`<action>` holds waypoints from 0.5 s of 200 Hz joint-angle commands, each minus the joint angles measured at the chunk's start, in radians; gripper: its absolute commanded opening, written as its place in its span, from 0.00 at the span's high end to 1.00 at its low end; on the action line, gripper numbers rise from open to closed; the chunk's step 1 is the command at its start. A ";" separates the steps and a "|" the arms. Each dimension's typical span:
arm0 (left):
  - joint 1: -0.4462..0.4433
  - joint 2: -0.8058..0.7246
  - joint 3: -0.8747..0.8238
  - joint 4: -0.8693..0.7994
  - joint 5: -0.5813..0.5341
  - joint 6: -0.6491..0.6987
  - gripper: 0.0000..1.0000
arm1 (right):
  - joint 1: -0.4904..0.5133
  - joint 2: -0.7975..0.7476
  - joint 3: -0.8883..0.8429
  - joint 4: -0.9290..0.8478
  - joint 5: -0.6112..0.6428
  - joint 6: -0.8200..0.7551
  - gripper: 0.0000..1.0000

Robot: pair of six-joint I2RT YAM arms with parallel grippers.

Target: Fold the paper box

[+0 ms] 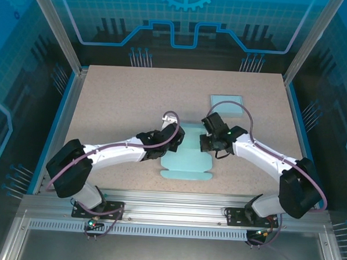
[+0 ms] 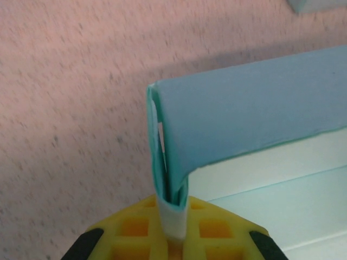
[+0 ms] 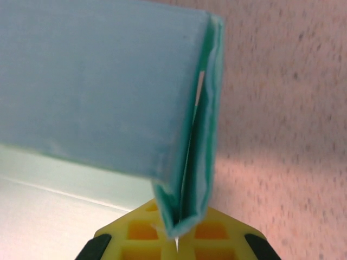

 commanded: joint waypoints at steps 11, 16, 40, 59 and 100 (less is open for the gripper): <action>-0.021 -0.004 -0.049 -0.122 0.173 -0.096 1.00 | 0.047 -0.004 0.025 -0.176 0.132 0.051 0.98; -0.020 0.000 -0.055 -0.118 0.185 -0.103 1.00 | 0.048 -0.002 0.019 -0.181 0.145 0.054 0.97; -0.020 0.043 -0.050 -0.139 0.186 -0.116 1.00 | 0.049 0.034 0.009 -0.168 0.165 0.059 0.92; -0.020 0.079 -0.016 -0.172 0.175 -0.109 1.00 | 0.048 0.075 0.025 -0.160 0.195 0.057 0.88; -0.017 0.143 0.044 -0.235 0.155 -0.094 1.00 | 0.048 0.178 0.077 -0.153 0.279 0.050 0.83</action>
